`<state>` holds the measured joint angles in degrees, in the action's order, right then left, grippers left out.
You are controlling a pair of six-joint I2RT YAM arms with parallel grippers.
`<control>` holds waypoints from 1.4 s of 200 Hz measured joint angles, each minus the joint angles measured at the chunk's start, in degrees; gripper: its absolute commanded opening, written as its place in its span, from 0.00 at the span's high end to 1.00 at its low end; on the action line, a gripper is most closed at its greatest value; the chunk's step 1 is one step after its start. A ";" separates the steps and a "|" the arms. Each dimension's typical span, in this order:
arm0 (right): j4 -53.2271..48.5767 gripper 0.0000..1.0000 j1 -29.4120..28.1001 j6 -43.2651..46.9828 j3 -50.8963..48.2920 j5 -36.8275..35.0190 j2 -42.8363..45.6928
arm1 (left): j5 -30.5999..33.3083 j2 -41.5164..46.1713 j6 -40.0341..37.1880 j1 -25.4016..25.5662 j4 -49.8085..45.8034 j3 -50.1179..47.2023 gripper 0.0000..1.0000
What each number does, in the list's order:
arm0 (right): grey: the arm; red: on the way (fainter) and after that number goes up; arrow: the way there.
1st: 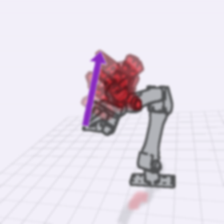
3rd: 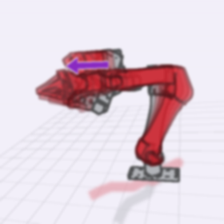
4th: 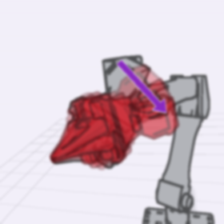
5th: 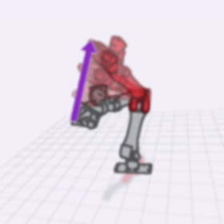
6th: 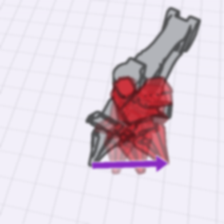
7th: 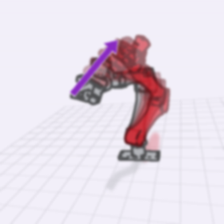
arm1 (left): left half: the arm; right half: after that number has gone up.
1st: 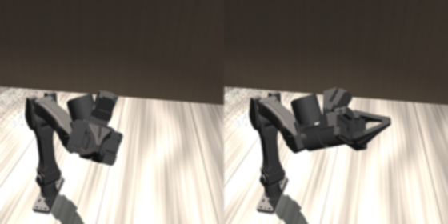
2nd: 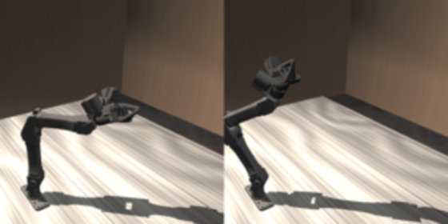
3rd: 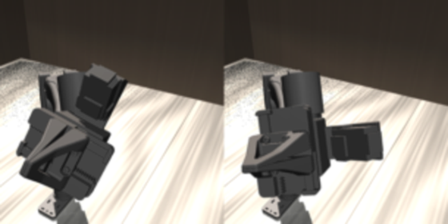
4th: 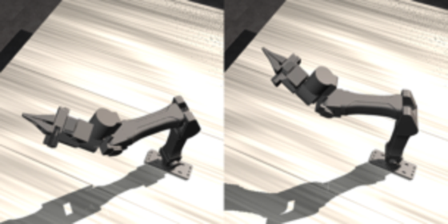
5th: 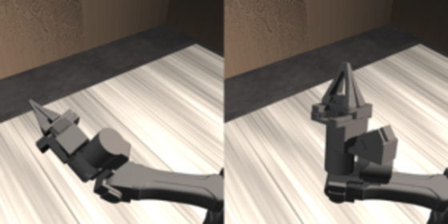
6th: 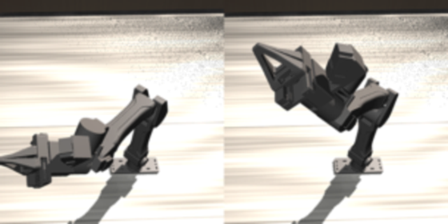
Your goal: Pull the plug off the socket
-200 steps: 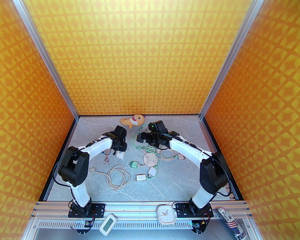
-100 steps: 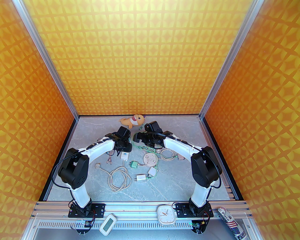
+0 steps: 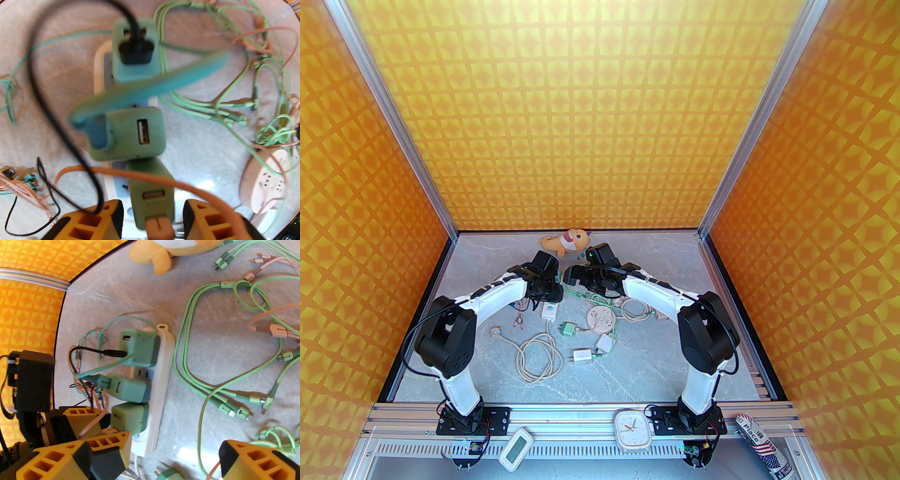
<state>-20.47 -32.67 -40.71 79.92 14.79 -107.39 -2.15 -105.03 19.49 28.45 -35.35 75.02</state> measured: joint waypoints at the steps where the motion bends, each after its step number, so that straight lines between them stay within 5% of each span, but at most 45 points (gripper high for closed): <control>1: 0.00 0.14 0.00 0.07 0.04 0.04 -0.11 | 0.00 -0.07 0.00 0.00 0.02 0.02 0.52; 80: 0.68 0.35 0.00 -0.35 2.43 2.78 -3.96 | 1.81 -4.11 -1.40 0.00 -0.44 3.54 0.74; 168: 2.71 0.53 0.00 -1.64 7.50 8.35 -12.59 | 2.86 -0.11 -8.70 -0.79 -0.22 -1.42 0.74; 280: 8.92 0.60 0.00 -7.63 10.16 15.23 -21.03 | 0.74 0.44 -9.44 -1.25 -0.09 -2.12 0.75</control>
<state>-11.55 -32.67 -48.34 90.08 30.02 -128.42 -1.41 -104.60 10.04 27.20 -35.44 72.90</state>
